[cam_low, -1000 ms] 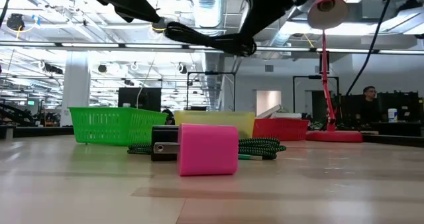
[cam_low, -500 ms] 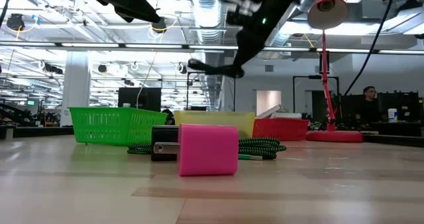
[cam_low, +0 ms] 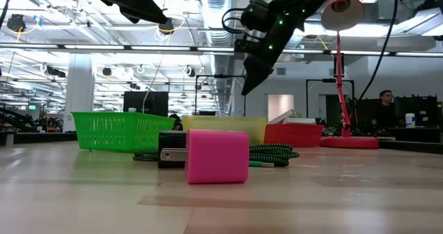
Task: Pick and place items into bin
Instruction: Put the white charger cable into the yellow bin
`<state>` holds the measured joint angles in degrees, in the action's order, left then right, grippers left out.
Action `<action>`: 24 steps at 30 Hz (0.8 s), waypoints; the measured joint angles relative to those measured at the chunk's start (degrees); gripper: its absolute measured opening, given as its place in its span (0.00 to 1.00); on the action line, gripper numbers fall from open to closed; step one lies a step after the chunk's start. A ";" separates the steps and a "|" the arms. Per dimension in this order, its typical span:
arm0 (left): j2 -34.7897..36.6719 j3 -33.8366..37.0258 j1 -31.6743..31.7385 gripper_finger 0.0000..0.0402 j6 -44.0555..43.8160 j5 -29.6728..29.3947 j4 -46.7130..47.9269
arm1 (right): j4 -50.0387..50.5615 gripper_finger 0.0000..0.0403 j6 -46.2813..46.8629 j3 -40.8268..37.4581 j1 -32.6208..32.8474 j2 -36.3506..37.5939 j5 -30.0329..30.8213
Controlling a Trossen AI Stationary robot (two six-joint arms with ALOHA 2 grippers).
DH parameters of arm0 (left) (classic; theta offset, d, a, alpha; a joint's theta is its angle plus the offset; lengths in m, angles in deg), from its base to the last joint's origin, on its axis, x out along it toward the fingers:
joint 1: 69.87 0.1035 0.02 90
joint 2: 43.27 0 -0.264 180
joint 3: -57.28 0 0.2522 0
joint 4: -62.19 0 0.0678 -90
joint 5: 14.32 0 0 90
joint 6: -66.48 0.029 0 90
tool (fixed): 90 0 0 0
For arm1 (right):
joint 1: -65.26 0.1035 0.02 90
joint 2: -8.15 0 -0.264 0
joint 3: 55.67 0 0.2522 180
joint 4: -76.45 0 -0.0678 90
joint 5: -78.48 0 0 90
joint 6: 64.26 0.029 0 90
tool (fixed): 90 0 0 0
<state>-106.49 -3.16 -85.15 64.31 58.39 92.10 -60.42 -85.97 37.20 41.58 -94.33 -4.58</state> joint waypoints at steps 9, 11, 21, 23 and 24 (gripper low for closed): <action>0.00 0.00 -0.01 0.28 -0.29 0.00 -0.02 | 3.66 0.19 1.86 0.04 5.40 0.54 -2.58; 0.00 0.00 0.01 0.28 -0.55 0.00 -0.02 | 4.82 0.21 3.00 0.02 7.71 0.25 -4.83; 0.00 0.00 0.01 0.28 -0.33 0.00 -0.02 | 0.81 0.29 8.32 -5.68 19.51 -0.08 -10.11; 0.00 0.00 -0.01 0.28 0.00 0.00 -0.02 | 0.38 0.31 9.75 -5.90 21.22 -0.09 -10.15; 0.00 0.00 -0.01 0.28 -0.03 0.00 -0.02 | -0.18 0.32 10.35 -6.16 22.05 -0.09 -10.19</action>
<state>-106.49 -3.16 -85.16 64.28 58.40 92.07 -60.60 -75.62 31.04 63.63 -94.42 -14.76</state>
